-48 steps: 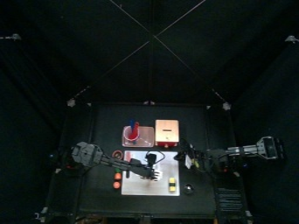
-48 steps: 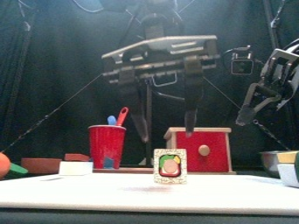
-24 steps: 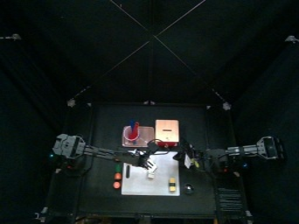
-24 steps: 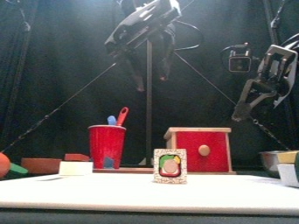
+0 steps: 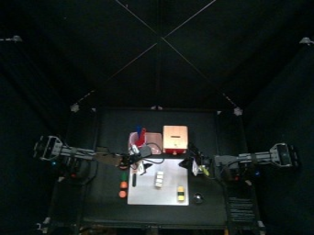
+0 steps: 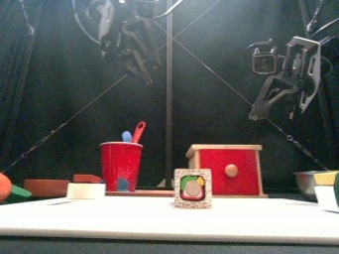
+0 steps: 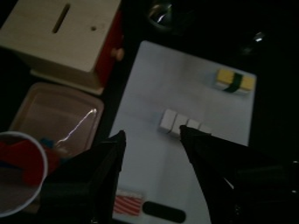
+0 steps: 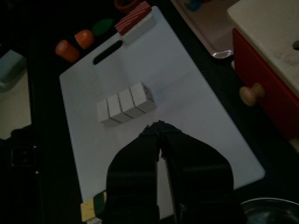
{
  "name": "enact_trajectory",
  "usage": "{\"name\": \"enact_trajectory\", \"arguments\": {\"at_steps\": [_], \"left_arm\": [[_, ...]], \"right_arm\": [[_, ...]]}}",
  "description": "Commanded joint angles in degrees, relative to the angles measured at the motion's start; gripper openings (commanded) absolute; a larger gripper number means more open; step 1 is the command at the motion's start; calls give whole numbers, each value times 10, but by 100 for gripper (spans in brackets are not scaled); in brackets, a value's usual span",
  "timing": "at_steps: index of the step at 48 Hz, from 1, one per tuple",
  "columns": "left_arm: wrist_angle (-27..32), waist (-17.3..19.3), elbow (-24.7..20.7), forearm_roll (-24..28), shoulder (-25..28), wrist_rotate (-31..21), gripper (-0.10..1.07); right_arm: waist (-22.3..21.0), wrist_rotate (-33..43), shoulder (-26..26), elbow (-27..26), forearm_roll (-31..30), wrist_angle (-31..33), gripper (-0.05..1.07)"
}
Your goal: Put white sushi roll onto cutting board
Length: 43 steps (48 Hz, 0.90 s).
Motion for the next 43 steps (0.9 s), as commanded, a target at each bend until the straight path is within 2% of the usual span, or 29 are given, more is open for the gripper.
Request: {"name": "enact_trajectory", "arguments": {"at_steps": [1, 7, 13, 19, 43], "left_arm": [[-83, 4, 85, 25, -67, 4, 88], [-125, 20, 160, 26, -120, 3, 88], [-149, 25, 194, 27, -154, 4, 88], [-159, 28, 207, 28, -166, 7, 88], [-160, 29, 212, 29, -164, 8, 88]], "right_arm": [[-4, 0, -6, -11, 4, -2, 18], [-5, 0, -6, -11, 7, -2, 18], [-5, 0, -6, -13, 15, -5, 18], [-6, 0, -4, -12, 16, -5, 18], [-19, 0, 1, -12, 16, -4, 18]]}}
